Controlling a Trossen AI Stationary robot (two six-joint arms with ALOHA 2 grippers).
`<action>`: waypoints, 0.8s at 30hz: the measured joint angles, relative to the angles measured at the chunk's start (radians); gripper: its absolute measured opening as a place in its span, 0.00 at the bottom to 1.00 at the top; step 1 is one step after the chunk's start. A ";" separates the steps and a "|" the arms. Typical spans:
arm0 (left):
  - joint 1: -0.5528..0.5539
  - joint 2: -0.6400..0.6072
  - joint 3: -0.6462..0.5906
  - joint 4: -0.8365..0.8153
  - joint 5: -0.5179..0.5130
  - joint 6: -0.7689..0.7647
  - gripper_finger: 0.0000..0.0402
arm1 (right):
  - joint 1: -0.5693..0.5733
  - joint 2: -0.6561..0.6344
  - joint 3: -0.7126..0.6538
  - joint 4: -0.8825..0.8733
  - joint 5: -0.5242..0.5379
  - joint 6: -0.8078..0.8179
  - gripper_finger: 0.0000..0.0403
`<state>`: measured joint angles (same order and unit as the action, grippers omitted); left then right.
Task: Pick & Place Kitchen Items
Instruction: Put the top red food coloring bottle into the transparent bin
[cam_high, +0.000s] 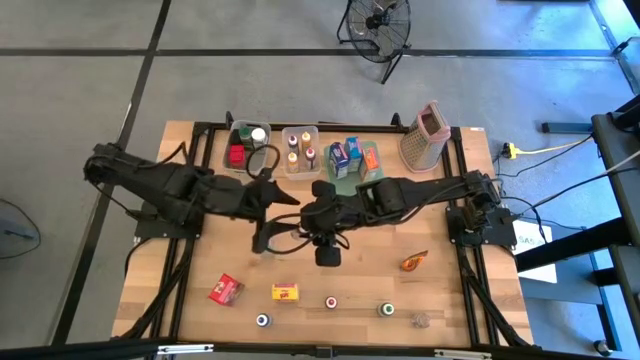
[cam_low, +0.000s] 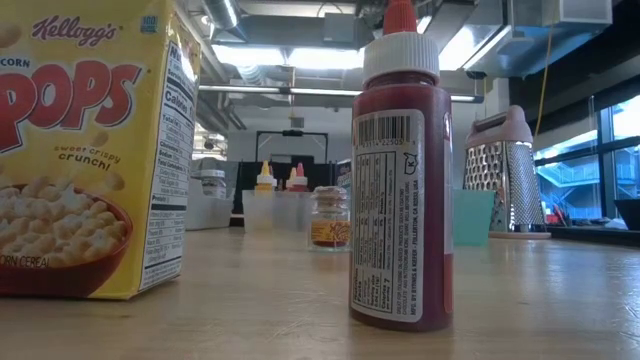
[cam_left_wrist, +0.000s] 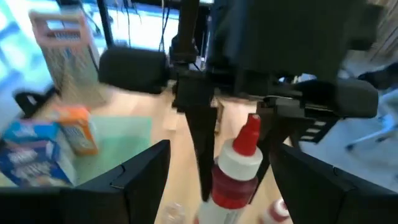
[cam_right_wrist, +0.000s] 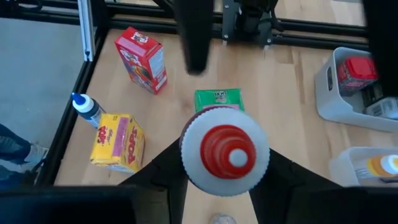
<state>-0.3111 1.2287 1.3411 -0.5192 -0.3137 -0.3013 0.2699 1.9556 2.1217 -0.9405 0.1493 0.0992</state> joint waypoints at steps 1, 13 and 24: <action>0.009 0.003 0.000 0.001 0.017 -0.034 0.67 | 0.000 0.000 0.003 -0.007 0.000 -0.003 0.33; -0.002 0.066 0.001 0.038 0.072 0.137 0.67 | -0.022 0.000 0.016 -0.024 0.004 -0.029 0.34; -0.002 0.083 0.001 0.041 0.002 0.216 0.66 | -0.036 -0.001 0.016 -0.040 0.001 -0.037 0.34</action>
<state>-0.3126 1.3121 1.3418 -0.4782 -0.3114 -0.0850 0.2340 1.9548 2.1376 -0.9804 0.1503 0.0624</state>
